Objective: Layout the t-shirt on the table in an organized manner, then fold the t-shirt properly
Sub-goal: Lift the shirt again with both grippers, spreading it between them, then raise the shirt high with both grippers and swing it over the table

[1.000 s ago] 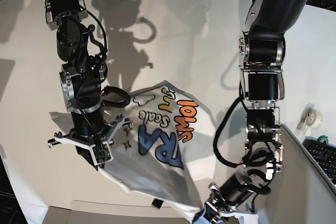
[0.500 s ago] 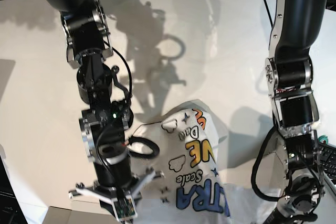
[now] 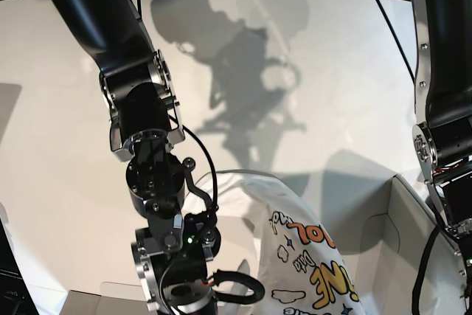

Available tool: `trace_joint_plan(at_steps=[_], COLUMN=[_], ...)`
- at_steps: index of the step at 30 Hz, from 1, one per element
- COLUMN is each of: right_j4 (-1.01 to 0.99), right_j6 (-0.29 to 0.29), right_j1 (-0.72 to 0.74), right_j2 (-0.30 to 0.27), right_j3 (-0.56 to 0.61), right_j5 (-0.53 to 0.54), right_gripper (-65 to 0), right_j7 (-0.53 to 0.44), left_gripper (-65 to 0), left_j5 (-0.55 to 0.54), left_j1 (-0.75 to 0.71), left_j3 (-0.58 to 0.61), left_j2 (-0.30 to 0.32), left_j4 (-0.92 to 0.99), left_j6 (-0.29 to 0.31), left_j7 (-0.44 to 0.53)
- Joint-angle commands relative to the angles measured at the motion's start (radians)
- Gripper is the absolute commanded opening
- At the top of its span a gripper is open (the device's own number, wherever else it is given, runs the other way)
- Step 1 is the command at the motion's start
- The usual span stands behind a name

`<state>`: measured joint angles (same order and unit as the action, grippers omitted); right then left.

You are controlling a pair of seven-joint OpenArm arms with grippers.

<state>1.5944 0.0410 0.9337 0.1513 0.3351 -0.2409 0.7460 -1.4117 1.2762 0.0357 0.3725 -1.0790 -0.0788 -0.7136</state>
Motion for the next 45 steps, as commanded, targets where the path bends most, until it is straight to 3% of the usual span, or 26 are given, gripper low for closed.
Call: trace_joint_plan(at_steps=[1,17,21,35,45], right_j4=[-0.004,-0.150,-0.193,-0.236,-0.233], right_j6=[-0.010,-0.010,-0.010,-0.010,-0.011], right_j1=[0.055,0.327,0.368,0.372,0.372], right_j2=[0.006,0.006,0.006,0.006,0.006], right_j3=[-0.003,-0.003,-0.003,-0.003,-0.004], right_j5=[-0.011,-0.011,-0.008,-0.007,-0.010], right_gripper=[-65.0,-65.0,-65.0,-65.0,-65.0], right_j7=[-0.030,-0.032,-0.084,-0.102,-0.139], left_gripper=[-64.4,-64.4,-64.4,-64.4,-64.4], left_j5=[-0.013,-0.011,-0.008,-0.004,-0.005], left_j1=[0.033,0.033,0.033,0.033,0.033], left_j3=[-0.001,0.005,0.005,0.008,0.103], left_j2=[0.018,0.066,0.069,0.069,0.069], left_j4=[0.001,0.104,0.118,0.179,0.182], left_j6=[0.004,0.009,0.009,0.010,0.010], left_j7=[0.016,0.018,0.018,0.018,0.045])
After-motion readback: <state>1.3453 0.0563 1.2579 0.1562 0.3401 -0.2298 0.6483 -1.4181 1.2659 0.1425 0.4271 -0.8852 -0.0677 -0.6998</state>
